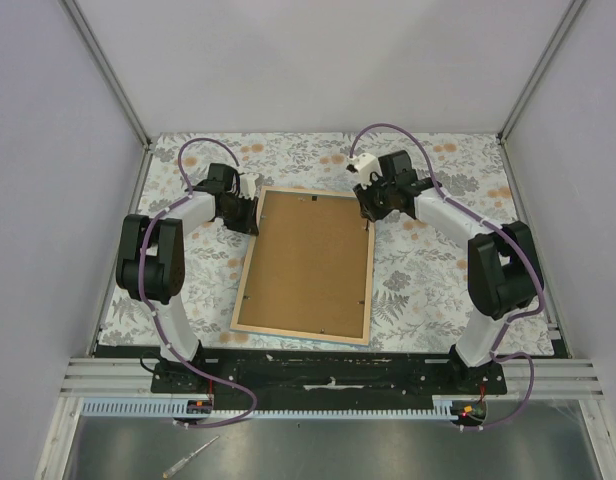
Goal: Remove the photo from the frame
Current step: Release the photo frame item from the photo frame.
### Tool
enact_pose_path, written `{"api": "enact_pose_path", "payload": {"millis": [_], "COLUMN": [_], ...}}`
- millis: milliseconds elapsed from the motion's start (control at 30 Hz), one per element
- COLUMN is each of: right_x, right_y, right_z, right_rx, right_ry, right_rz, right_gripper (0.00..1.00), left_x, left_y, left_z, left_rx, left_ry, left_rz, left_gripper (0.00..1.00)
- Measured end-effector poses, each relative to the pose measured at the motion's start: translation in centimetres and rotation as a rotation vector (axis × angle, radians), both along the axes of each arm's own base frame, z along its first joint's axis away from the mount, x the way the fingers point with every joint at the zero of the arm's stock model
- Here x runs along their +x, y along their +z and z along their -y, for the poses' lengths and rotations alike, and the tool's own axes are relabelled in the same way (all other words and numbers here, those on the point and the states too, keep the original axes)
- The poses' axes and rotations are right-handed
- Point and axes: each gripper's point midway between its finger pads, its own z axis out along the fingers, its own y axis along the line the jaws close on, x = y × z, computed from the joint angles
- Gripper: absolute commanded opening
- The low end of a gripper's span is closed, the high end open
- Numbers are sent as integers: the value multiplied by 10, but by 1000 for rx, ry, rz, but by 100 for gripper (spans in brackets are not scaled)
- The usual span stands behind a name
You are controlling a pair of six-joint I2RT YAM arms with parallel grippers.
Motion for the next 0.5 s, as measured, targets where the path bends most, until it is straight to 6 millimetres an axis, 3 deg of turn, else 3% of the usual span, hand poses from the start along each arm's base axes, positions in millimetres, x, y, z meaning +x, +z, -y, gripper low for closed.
{"api": "enact_pose_path", "payload": {"millis": [500], "right_x": [6], "right_y": [-1], "right_z": [2], "right_rx": [-21], "right_ry": [-7], "right_rz": [24], "right_gripper": [0], "left_x": [0], "left_y": [0], "left_z": [-1], "left_rx": [-6], "left_ry": [10], "left_rz": [-4], "left_gripper": [3]}}
